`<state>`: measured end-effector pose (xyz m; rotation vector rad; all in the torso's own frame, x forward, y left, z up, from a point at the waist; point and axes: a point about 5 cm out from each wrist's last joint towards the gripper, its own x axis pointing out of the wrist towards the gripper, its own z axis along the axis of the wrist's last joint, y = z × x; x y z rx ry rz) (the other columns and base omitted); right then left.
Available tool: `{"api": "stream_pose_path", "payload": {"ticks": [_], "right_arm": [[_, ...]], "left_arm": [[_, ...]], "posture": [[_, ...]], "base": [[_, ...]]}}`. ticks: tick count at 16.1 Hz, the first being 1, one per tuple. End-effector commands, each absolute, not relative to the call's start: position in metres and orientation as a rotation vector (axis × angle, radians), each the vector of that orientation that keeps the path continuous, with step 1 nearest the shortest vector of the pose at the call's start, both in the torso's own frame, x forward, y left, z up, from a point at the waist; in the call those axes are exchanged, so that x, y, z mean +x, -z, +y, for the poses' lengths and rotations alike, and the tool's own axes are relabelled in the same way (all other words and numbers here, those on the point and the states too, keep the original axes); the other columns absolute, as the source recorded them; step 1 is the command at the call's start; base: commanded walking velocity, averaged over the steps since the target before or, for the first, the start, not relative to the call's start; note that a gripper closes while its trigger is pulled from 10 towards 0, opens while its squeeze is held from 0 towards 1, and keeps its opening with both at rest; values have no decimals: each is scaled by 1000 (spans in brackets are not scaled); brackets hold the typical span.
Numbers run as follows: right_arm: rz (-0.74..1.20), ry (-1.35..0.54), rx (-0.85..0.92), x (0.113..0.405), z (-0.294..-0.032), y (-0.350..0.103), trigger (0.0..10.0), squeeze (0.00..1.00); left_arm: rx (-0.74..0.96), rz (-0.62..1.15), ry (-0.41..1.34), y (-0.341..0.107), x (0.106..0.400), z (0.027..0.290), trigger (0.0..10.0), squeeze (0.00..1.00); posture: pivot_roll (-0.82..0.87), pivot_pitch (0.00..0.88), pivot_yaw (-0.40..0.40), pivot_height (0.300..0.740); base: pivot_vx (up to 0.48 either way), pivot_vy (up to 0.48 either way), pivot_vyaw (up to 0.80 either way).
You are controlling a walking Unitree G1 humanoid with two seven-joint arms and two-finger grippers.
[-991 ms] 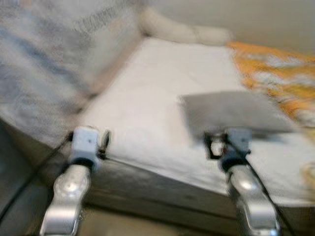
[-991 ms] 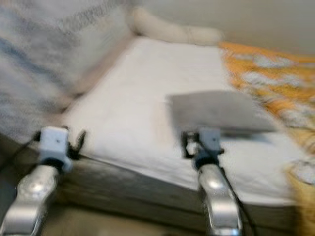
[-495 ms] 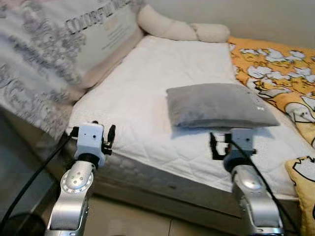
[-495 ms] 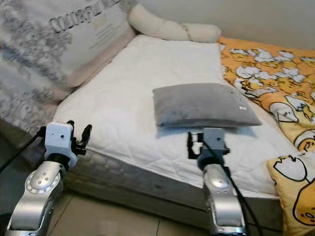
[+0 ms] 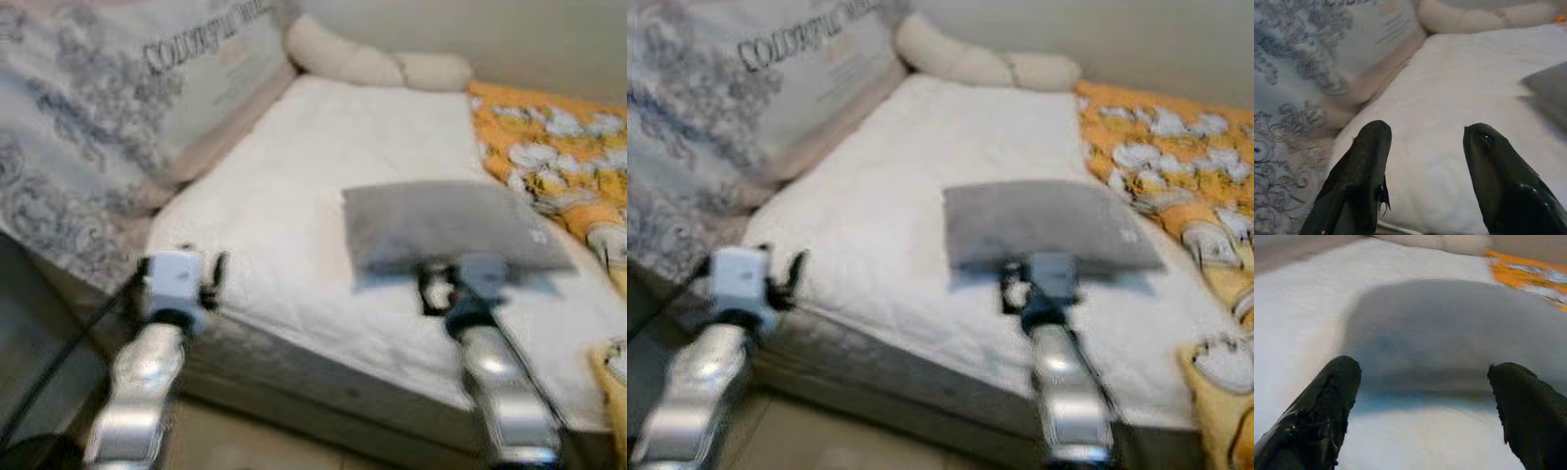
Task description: Clean up the room
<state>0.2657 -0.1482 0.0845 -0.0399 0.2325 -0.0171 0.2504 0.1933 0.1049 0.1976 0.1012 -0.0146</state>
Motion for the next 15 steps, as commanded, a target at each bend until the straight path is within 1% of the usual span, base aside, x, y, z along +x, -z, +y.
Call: {"api": "stream_pose_path", "payload": {"ticks": [1,4,7,10,11,15], "right_arm": [[224,52,-70,265,-160,-85,10000,0],[220,51,-72,268,-162,-86,10000,0],[232,43,-44,267,-157,-83,10000,0],[231,52,-45,265,-158,-82,10000,0],[231,57,-40,264,-159,-82,10000,0],[230,58,-33,262,-158,-82,10000,0]], "left_arm": [[186,90,51,-106,253,183,10000,0],[194,90,58,-106,253,183,10000,0],[202,85,72,-107,255,182,10000,0],[210,86,87,-107,255,181,10000,0],[219,88,95,-107,255,180,10000,0],[238,93,119,-105,253,177,10000,0]], "posture": [[14,0,-36,740],[21,0,-37,740],[22,0,-34,740],[18,0,-28,740],[18,0,-28,740],[20,0,-29,740]], "base": [[472,0,0],[471,0,0],[470,0,-781],[472,0,-781],[458,0,-450],[0,0,0]]}}
